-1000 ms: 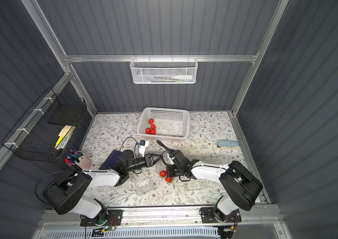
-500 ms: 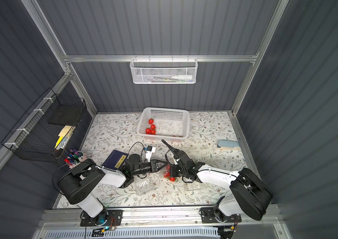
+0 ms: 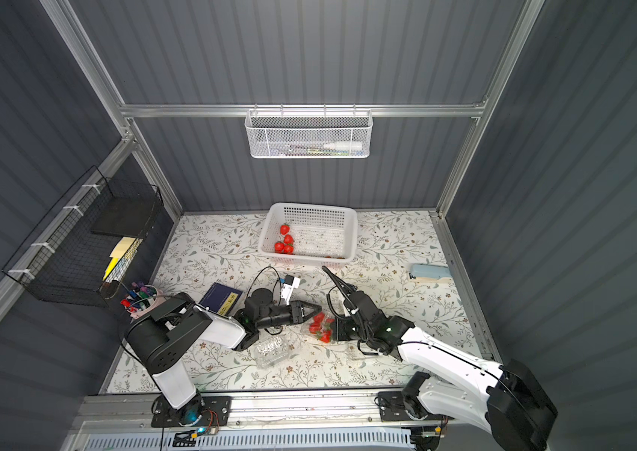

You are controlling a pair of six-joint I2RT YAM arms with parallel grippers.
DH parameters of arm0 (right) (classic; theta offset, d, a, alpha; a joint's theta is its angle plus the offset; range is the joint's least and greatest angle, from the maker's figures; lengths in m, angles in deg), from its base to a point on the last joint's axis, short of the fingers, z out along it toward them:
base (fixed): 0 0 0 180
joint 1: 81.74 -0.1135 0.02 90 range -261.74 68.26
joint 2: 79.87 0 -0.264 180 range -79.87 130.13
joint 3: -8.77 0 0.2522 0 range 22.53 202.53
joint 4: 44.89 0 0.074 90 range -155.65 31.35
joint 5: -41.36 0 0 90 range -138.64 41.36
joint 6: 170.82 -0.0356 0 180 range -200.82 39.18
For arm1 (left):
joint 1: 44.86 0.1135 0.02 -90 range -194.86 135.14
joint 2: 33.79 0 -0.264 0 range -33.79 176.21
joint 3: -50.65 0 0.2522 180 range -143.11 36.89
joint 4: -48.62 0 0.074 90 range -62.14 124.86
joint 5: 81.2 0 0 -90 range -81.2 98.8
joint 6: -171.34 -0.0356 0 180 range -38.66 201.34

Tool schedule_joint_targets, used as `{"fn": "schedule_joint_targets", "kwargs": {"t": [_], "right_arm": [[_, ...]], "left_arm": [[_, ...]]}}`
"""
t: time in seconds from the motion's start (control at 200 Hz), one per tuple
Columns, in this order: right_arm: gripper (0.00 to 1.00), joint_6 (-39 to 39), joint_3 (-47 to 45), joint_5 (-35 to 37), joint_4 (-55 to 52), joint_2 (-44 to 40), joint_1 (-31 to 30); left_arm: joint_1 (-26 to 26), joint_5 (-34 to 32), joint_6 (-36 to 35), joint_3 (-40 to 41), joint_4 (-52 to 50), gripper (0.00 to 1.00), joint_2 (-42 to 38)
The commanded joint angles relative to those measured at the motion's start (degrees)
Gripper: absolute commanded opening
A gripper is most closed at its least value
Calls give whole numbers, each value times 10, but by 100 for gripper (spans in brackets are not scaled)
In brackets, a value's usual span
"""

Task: Pack strawberries into containers
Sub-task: Close the packing box at the center of the board.

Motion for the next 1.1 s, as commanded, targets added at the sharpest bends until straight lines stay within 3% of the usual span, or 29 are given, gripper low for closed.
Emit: {"fn": "schedule_joint_targets", "kwargs": {"t": [0.0, 0.31, 0.485, 0.775, 1.096], "right_arm": [[0, -28, -19, -33, -90, -25, 2], [0, -76, -86, -92, -98, -86, -11], [0, -74, -82, -80, -56, -40, -13], [0, -76, -74, 0, 8, -9, -11], [0, -73, -54, -3, 69, 32, 3]], "left_arm": [[-4, 14, -16, -17, -14, 27, 5], [-4, 15, -30, -32, -39, 27, 11], [-4, 15, -34, -32, -43, 27, 16], [-4, 17, -34, -30, -45, 27, 17], [-4, 21, -39, -36, -54, 27, 21]]}}
